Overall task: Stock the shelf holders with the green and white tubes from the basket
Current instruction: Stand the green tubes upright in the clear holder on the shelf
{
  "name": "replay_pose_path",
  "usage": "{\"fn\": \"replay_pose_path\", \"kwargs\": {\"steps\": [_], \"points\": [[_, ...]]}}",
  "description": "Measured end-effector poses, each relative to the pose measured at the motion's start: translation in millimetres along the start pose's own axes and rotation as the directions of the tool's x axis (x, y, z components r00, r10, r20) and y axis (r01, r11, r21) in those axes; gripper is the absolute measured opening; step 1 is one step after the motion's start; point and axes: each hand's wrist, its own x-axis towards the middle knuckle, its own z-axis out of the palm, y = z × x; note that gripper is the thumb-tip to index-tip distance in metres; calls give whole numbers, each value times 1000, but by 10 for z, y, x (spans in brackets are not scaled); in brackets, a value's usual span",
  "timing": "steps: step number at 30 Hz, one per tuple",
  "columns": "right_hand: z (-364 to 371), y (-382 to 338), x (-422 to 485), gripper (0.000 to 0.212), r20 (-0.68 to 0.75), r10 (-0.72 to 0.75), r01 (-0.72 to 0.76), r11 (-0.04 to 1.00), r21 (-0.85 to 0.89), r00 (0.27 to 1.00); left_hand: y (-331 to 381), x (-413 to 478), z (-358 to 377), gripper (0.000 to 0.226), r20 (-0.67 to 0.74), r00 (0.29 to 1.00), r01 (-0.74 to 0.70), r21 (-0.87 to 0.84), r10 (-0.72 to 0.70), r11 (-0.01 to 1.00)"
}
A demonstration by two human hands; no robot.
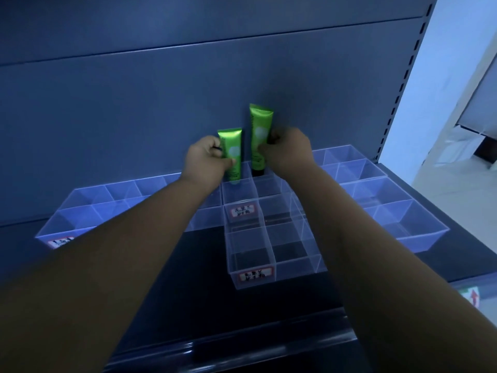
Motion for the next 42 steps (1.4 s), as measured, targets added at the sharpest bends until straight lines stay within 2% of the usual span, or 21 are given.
{"fn": "replay_pose_path", "kwargs": {"steps": [4,6,11,17,25,29,33,37,42], "points": [[62,73,4,15,10,-63,63,998,-26,998,-36,0,-11,41,-21,1000,9,-12,-9,1000],[61,103,-9,23,0,-89,89,996,-6,996,-38,10,-20,41,-13,1000,11,-11,-11,1000],[49,172,30,24,5,-67,67,998,-2,998,-34,14,-13,39,-7,1000,16,-25,-16,1000],[101,261,70,20,33,-63,66,994,-88,997,-70,29,34,37,-42,999,16,-42,-18,999],[93,292,77,20,24,-50,51,998,-46,998,-98,38,47,33,-46,998,-39,43,41,998],[103,313,93,20,34,-46,46,999,-9,998,-87,26,65,35,-54,998,-31,24,32,999],[127,336,127,24,27,-15,16,1000,-17,1000,-107,8,77,24,-84,996,-12,12,13,1000],[124,342,123,29,3,7,-7,1000,11,1000,-105,41,84,24,-103,995,8,62,-1,998],[103,335,92,26,17,-20,20,999,38,1000,-121,48,95,25,-121,993,18,89,-7,996]]}}
